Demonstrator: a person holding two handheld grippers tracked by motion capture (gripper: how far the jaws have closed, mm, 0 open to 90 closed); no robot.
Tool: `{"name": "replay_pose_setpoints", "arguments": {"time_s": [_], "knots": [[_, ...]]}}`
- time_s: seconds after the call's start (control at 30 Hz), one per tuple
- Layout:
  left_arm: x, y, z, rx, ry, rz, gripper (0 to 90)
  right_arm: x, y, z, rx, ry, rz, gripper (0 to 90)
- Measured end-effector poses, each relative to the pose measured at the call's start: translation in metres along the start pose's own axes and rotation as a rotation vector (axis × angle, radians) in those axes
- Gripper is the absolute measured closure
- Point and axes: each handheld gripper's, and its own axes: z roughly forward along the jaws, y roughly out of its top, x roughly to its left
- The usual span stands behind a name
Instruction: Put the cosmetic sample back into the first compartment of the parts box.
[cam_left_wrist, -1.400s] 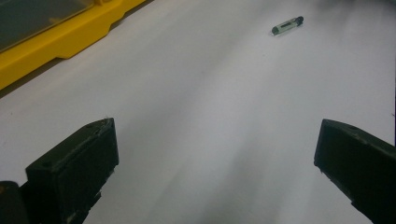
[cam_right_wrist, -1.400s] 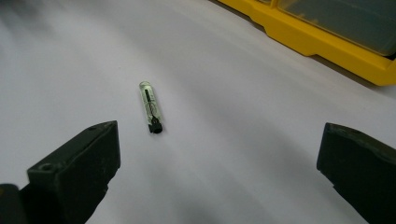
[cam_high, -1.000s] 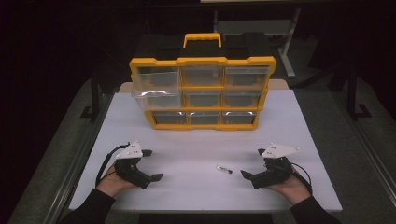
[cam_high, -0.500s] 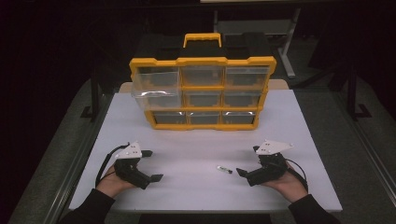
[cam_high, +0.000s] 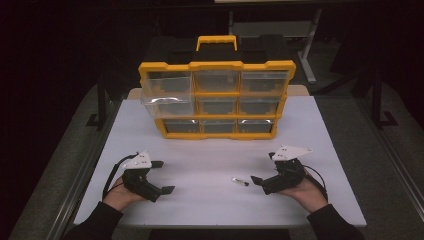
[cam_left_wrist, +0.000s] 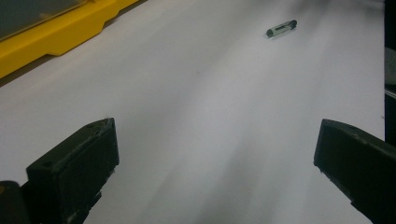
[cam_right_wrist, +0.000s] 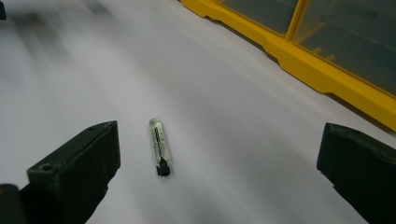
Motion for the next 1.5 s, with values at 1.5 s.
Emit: {"name": "replay_pose_setpoints", "arguments": {"time_s": [1.5], "knots": [[-0.002,0.0,0.001,0.008,-0.014,0.018,0.0,0.005,0.026,0.028,0.029,0.065,-0.025,0.0]]}}
